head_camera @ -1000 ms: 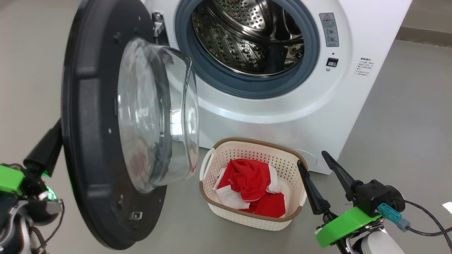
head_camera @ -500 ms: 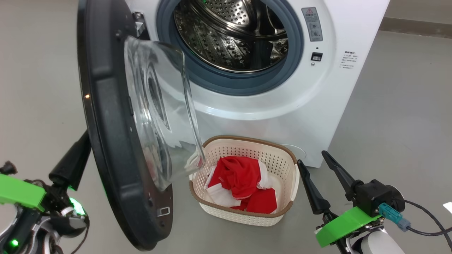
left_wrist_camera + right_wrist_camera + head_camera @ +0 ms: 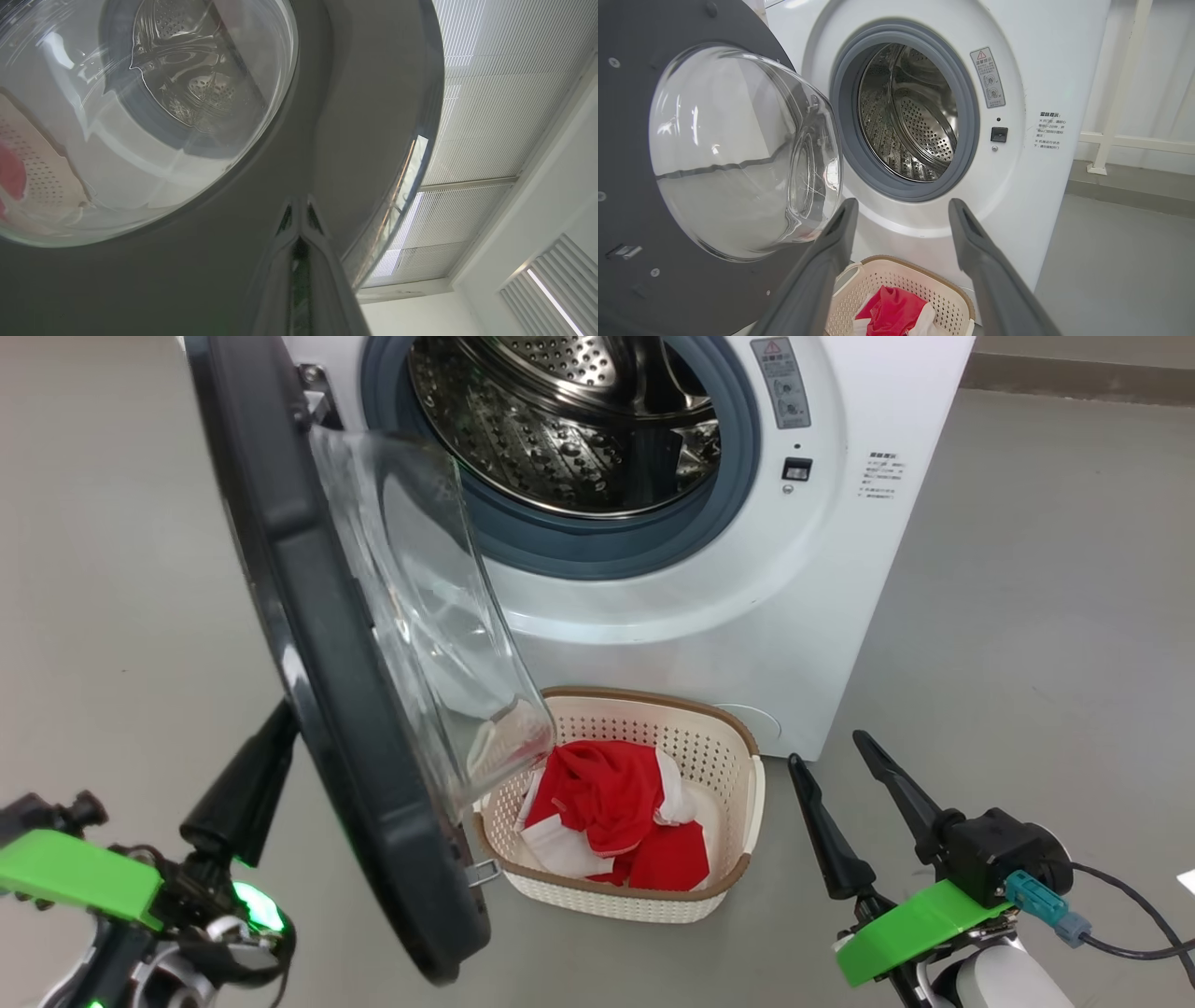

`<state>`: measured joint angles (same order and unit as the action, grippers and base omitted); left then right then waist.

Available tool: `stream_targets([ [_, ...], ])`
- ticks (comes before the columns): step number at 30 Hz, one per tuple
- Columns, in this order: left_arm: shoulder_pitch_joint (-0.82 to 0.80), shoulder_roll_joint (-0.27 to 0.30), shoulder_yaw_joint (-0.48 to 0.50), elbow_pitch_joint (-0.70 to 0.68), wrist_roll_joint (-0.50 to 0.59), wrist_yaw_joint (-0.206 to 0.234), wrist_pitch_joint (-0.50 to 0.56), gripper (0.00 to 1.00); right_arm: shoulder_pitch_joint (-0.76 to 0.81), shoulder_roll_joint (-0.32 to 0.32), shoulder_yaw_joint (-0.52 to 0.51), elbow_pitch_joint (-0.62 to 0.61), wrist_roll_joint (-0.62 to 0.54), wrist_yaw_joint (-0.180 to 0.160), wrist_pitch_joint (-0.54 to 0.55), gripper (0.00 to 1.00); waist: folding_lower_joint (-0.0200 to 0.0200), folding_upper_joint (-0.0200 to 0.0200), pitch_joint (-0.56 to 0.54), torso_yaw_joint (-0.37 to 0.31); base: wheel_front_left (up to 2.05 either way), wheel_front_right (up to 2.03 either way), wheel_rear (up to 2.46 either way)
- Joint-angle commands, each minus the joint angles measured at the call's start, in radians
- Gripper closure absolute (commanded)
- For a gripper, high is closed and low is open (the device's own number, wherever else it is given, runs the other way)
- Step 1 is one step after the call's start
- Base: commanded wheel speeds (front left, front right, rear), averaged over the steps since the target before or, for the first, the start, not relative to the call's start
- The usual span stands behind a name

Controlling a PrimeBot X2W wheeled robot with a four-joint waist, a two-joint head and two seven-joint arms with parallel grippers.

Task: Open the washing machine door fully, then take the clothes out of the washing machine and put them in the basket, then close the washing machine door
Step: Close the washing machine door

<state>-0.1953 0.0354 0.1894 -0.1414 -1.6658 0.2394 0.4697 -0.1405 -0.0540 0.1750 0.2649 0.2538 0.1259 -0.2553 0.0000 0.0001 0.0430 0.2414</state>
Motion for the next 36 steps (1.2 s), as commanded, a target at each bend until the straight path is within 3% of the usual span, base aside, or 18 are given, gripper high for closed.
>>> stream_targets([
  [1, 0.004, 0.015, 0.002, -0.046, -0.018, -0.015, -0.002, 1.0, -0.028, 0.004, 0.018, -0.029, -0.001, 0.005, -0.006, 0.0, 0.0, -0.0001, 0.003, -0.008, 0.0, 0.0, 0.0],
  [12, 0.034, 0.015, -0.008, -0.081, -0.074, -0.011, -0.048, 1.0, -0.03, 0.004, 0.018, -0.027, 0.004, 0.005, -0.006, 0.0, 0.0, -0.0001, 0.004, -0.029, 0.0, 0.0, 0.0],
  [13, 0.036, 0.015, -0.004, -0.084, -0.074, -0.011, -0.053, 0.84, -0.03, 0.004, 0.019, -0.026, 0.004, 0.005, -0.006, 0.0, 0.0, -0.0001, 0.004, -0.031, 0.0, 0.0, 0.0],
  [14, 0.038, 0.015, 0.003, -0.086, -0.073, -0.013, -0.061, 0.58, -0.03, 0.004, 0.02, -0.026, 0.005, 0.005, -0.006, 0.0, 0.0, -0.0001, 0.002, -0.034, 0.0, 0.0, 0.0],
  [15, 0.039, 0.015, 0.012, -0.089, -0.076, -0.015, -0.071, 0.0, -0.03, 0.004, 0.021, -0.025, 0.006, 0.005, -0.006, 0.0, 0.0, -0.0001, 0.001, -0.036, 0.0, 0.0, 0.0],
  [19, 0.045, 0.017, 0.044, -0.093, -0.073, -0.018, -0.108, 0.0, -0.029, 0.004, 0.021, -0.019, 0.009, 0.005, -0.006, 0.0, 0.0, -0.0001, -0.002, -0.045, 0.0, 0.0, 0.0],
  [22, 0.055, 0.037, 0.06, -0.105, -0.02, -0.046, -0.143, 0.0, -0.029, 0.004, 0.019, -0.02, 0.01, 0.005, -0.006, 0.0, 0.0, -0.0001, -0.001, -0.052, 0.0, 0.0, 0.0],
  [26, 0.093, 0.103, 0.039, -0.108, 0.178, -0.137, -0.224, 0.0, -0.031, 0.004, 0.02, -0.023, 0.01, 0.005, -0.006, 0.0, 0.0, -0.0001, 0.006, -0.063, 0.0, 0.0, 0.0],
  [31, 0.137, 0.143, 0.005, -0.085, 0.396, -0.228, -0.34, 0.0, -0.028, 0.004, 0.021, -0.024, 0.015, 0.005, -0.006, 0.0, 0.0, -0.0001, 0.008, -0.075, 0.0, 0.0, 0.0],
  [36, 0.172, 0.176, -0.037, -0.04, 0.676, -0.289, -0.519, 0.0, -0.026, 0.004, 0.022, -0.024, 0.018, 0.005, -0.006, 0.0, 0.0, -0.0001, 0.004, -0.086, 0.0, 0.0, 0.0],
])
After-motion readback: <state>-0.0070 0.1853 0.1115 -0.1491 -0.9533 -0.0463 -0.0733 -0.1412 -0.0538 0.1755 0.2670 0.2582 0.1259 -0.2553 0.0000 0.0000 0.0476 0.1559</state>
